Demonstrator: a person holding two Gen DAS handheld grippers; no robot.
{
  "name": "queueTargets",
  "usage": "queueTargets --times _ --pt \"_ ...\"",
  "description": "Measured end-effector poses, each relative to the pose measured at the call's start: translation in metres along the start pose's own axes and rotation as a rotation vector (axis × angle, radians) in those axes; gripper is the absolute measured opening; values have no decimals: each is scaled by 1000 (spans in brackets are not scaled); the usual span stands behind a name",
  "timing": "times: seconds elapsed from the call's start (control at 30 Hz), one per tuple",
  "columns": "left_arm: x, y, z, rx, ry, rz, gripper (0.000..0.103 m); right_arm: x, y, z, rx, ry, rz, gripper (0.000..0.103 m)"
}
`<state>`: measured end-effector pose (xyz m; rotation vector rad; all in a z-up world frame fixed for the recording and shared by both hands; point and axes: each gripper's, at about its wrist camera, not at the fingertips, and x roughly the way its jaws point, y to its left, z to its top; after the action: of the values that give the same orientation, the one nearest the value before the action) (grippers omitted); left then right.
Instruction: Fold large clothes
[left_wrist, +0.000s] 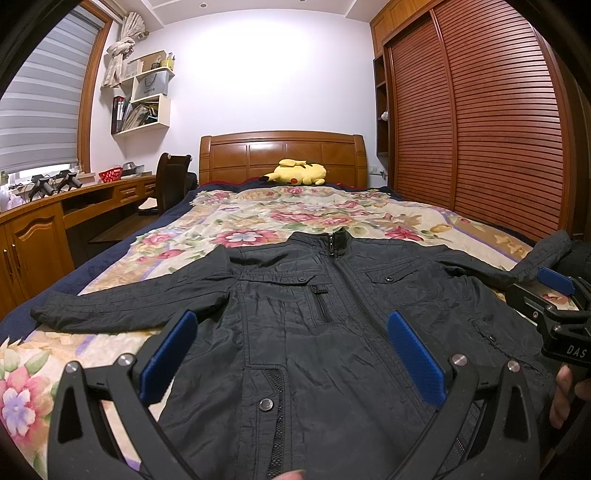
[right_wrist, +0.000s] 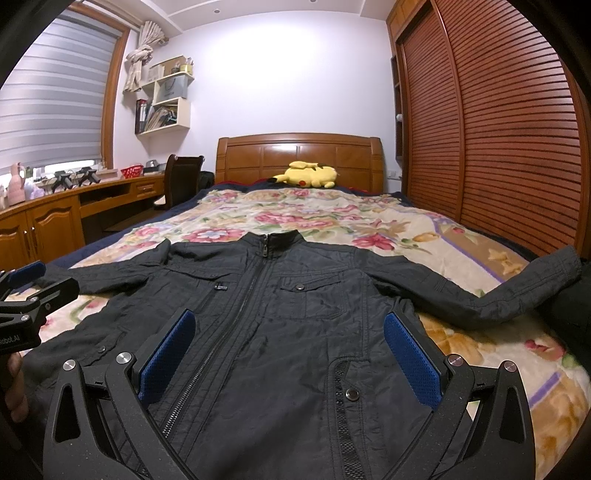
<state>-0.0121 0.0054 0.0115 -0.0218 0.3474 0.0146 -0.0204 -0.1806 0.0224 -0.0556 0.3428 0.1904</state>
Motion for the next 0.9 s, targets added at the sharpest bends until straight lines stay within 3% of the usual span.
queueTargets --times 0.63,0.9 --pt "0 1 0 0 2 -1 103 1 1 -1 0 2 2 103" --pt "2 4 -3 0 38 -9 103 -1 18 -2 4 18 49 103"
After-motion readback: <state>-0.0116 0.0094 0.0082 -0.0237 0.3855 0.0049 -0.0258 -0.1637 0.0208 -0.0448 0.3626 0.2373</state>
